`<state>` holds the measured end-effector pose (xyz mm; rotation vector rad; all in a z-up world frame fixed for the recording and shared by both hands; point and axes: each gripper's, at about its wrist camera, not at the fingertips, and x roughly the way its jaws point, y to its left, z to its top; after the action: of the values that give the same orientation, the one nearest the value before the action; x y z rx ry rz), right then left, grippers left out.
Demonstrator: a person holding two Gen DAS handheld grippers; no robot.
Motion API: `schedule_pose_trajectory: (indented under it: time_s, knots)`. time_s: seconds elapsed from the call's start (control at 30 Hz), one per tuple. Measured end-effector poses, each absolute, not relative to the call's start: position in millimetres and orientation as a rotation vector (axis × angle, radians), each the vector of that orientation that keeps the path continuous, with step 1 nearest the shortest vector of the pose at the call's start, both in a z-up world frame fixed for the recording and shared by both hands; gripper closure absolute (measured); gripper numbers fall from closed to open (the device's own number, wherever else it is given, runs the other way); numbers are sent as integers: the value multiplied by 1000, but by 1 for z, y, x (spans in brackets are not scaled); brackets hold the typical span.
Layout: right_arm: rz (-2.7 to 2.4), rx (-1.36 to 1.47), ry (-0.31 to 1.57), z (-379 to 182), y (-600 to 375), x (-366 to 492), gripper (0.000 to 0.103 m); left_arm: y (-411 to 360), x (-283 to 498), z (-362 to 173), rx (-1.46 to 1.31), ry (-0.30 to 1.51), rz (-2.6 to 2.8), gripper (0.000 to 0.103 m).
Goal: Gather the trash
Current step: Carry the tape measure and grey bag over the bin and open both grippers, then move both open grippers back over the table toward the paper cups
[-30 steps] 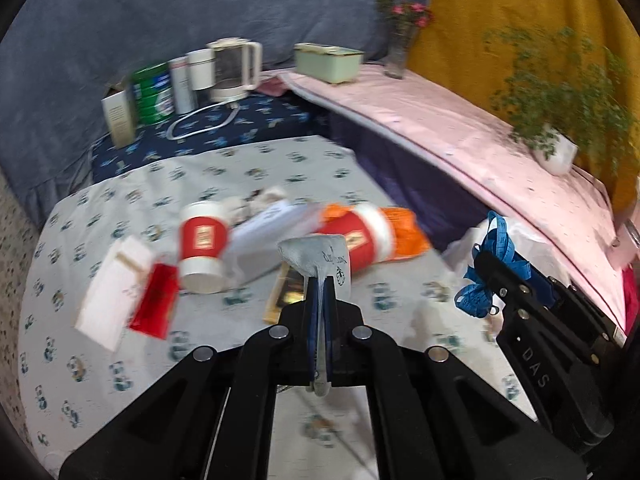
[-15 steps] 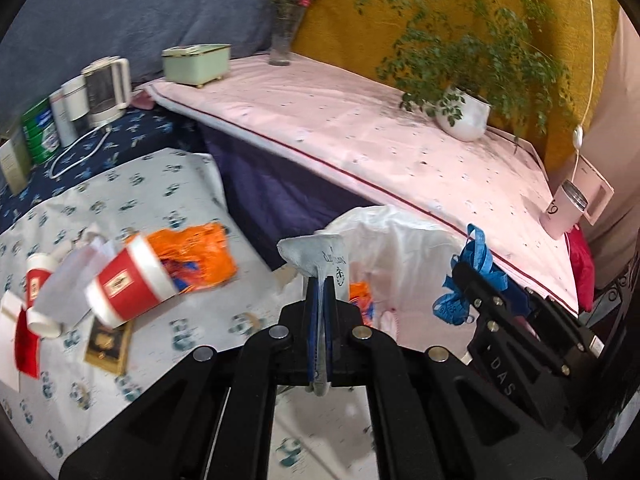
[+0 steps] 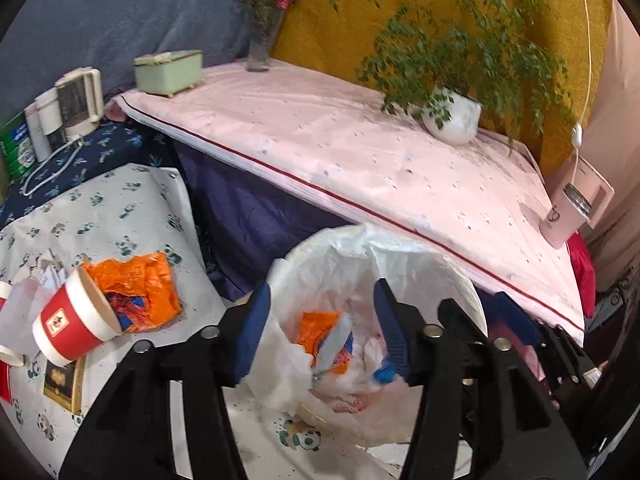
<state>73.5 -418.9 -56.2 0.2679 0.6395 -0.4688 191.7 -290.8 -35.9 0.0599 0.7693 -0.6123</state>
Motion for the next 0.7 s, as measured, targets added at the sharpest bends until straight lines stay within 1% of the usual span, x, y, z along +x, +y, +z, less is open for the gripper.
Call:
schedule_pose_trajectory:
  time_s: [0.17, 0.23, 0.37, 0.57, 0.7]
  knots:
    - [-458, 255, 611, -42, -406, 72, 40, -274, 190, -28, 67, 737, -566, 48]
    - [-448, 245, 599, -36, -400, 72, 37, -264, 190, -25, 63, 729, -541, 48]
    - [-423, 216, 588, -24, -381, 76, 36, -240, 194, -18, 31, 734, -498, 47]
    - [-370, 200, 582, -12, -349, 84, 35, -186, 201, -9, -8, 727, -394, 47]
    - [-318, 178, 588, -8, -318, 93, 35, -145, 207, -7, -43, 740, -310, 43]
